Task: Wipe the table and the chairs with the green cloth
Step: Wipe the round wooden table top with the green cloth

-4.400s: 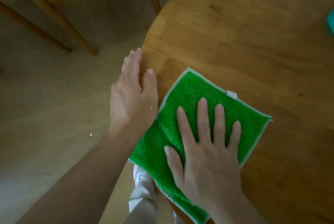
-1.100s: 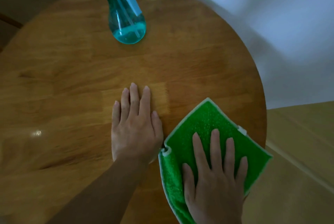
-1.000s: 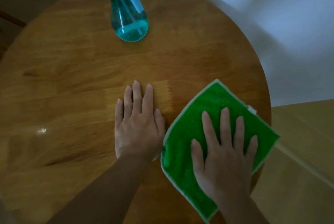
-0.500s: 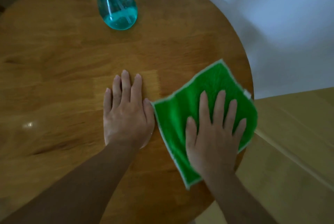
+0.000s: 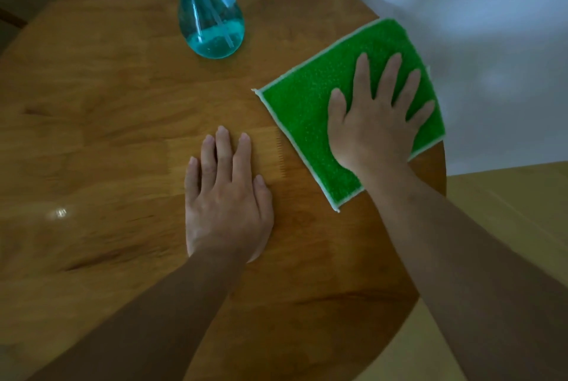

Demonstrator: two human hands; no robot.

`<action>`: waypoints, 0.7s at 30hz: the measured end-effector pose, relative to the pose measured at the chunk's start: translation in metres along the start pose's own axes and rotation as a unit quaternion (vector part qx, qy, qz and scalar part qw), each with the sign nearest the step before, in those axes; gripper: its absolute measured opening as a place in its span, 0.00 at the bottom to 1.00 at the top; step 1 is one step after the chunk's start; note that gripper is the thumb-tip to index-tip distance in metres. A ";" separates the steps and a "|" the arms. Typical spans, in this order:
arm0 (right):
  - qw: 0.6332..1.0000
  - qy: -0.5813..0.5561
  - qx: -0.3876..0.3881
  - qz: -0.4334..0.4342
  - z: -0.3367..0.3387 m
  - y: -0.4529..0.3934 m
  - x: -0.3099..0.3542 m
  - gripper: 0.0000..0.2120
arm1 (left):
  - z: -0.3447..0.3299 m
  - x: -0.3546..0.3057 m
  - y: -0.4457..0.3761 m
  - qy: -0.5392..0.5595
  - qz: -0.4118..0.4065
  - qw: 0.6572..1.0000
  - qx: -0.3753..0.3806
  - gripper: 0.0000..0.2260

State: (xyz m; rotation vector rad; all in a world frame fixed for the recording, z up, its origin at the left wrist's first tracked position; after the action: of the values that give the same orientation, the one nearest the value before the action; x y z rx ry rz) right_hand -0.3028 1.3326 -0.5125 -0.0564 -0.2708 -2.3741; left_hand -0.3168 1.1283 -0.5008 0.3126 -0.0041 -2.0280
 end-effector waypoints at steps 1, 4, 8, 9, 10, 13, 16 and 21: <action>1.000 -0.003 -0.005 0.002 -0.001 0.002 0.002 0.31 | 0.000 0.000 0.000 0.000 -0.001 1.000 -0.001 0.27; 0.999 0.006 -0.008 0.045 -0.004 0.034 0.000 0.30 | -0.001 0.000 0.000 0.004 -0.002 1.000 0.004 0.27; 0.991 0.020 0.007 0.129 -0.012 0.105 -0.004 0.30 | -0.001 0.000 0.000 0.008 0.004 1.000 0.004 0.27; 0.989 0.021 0.017 0.148 -0.014 0.116 -0.006 0.30 | -0.001 0.000 0.000 0.006 0.003 1.000 0.004 0.27; 0.986 0.024 0.026 0.162 -0.015 0.119 -0.008 0.31 | 0.000 0.000 0.000 0.004 0.002 1.000 0.004 0.27; 0.989 0.041 0.020 0.140 -0.008 0.078 -0.016 0.32 | 0.000 0.001 -0.001 0.005 0.002 1.000 0.004 0.27; 0.998 0.029 0.001 0.050 -0.001 0.014 -0.012 0.33 | -0.001 0.003 -0.001 0.002 -0.001 1.000 -0.002 0.27; 1.000 -0.001 -0.012 0.017 0.000 -0.018 0.021 0.32 | -0.001 0.004 -0.001 0.000 0.001 1.000 -0.005 0.26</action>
State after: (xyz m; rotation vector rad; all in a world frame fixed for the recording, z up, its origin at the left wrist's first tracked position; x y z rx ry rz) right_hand -0.3308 1.3312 -0.5134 -0.0733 -0.2407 -2.3437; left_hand -0.3193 1.1256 -0.5030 0.3058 0.0060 -2.0264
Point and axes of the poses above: each hand's wrist, its own y-axis away from the middle knuckle, its own z-axis out of the back of the hand, x = y × z, the point moved 2 cm from there along -y, towards the middle knuckle, and after that the axes turned 2 degrees about -x, right-handed, at the moved point
